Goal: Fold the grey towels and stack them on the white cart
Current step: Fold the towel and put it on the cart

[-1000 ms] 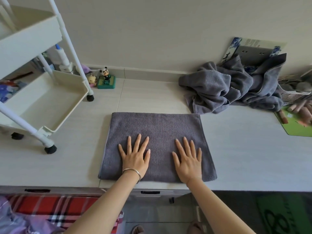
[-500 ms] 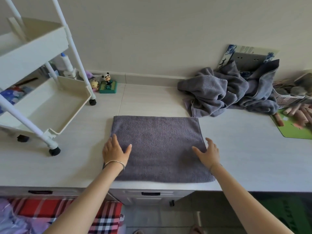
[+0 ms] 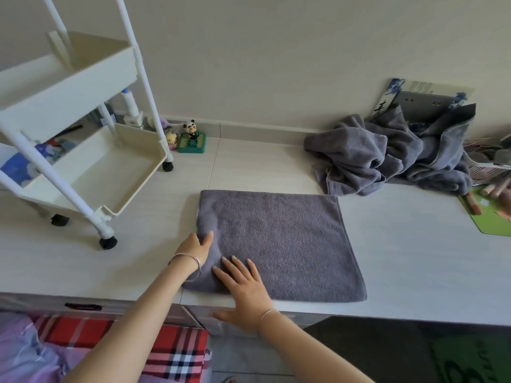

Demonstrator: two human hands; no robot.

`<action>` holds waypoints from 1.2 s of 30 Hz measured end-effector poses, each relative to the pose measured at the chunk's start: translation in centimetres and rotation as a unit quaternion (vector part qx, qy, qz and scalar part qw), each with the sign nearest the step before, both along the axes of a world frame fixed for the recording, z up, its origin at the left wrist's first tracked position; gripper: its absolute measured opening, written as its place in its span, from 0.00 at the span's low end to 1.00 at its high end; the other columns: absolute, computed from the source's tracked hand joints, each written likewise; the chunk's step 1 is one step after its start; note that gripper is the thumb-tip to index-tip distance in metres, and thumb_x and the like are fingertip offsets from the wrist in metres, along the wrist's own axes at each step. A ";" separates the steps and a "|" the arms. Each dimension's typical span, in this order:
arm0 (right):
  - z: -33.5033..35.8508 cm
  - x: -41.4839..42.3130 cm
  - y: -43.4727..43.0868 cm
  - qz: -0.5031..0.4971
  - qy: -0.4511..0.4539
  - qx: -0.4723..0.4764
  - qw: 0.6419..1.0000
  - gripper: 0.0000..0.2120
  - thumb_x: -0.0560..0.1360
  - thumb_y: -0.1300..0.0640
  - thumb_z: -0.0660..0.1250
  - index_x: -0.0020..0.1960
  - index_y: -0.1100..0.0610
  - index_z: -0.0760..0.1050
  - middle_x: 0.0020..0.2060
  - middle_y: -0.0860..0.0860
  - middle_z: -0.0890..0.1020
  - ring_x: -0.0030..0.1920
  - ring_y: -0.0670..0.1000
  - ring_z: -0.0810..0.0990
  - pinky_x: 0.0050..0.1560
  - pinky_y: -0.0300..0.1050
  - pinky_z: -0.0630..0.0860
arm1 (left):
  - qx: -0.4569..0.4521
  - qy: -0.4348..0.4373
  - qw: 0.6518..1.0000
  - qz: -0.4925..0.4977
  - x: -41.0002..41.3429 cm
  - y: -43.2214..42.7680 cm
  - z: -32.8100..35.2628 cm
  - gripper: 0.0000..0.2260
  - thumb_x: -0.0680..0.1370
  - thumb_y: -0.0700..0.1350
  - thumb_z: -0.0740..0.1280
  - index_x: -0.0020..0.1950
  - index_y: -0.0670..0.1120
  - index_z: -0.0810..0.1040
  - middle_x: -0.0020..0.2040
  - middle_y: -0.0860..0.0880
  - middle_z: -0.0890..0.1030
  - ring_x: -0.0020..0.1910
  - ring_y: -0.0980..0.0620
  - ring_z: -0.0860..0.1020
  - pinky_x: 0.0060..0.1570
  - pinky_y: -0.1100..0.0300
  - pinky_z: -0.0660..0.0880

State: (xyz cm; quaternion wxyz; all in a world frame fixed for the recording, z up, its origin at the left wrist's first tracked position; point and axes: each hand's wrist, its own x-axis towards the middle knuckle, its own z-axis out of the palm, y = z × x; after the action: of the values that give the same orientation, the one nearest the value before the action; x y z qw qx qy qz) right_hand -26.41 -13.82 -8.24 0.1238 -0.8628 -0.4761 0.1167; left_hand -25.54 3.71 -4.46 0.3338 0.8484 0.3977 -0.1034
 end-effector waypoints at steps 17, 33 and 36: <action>10.8 4.6 -6.5 -0.345 0.398 0.338 0.780 0.10 0.76 0.54 0.65 0.41 0.59 0.75 0.31 0.51 0.76 0.36 0.49 0.73 0.37 0.42 0.71 | -0.266 -0.260 0.927 -0.032 2.5 -2.5 3.0 0.40 0.67 0.69 0.59 0.75 0.55 0.53 0.72 0.51 0.62 0.69 0.55 0.64 0.68 0.57 0.62; 4.9 4.7 -20.5 -0.646 0.442 0.387 0.487 0.18 0.73 0.40 0.65 0.49 0.55 0.76 0.45 0.54 0.82 0.48 0.54 0.80 0.50 0.50 0.77 | -0.182 -0.124 0.952 -0.213 11.2 -11.3 1.0 0.27 0.75 0.58 0.67 0.68 0.45 0.68 0.64 0.49 0.74 0.63 0.51 0.73 0.58 0.63 0.67; 4.6 5.7 -21.0 -0.630 0.436 0.372 0.524 0.17 0.74 0.40 0.65 0.49 0.55 0.76 0.45 0.54 0.83 0.47 0.53 0.80 0.47 0.47 0.77 | -0.128 -0.067 0.963 -0.229 11.1 -9.9 0.3 0.24 0.73 0.61 0.67 0.59 0.45 0.74 0.57 0.48 0.79 0.54 0.49 0.77 0.56 0.56 0.73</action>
State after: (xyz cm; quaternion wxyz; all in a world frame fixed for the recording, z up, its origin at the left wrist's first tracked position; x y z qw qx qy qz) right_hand -20.73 -34.84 -3.59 0.6669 -0.6551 0.3050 0.1817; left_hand -14.48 -6.15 -4.15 0.4331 0.8718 0.1533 -0.1700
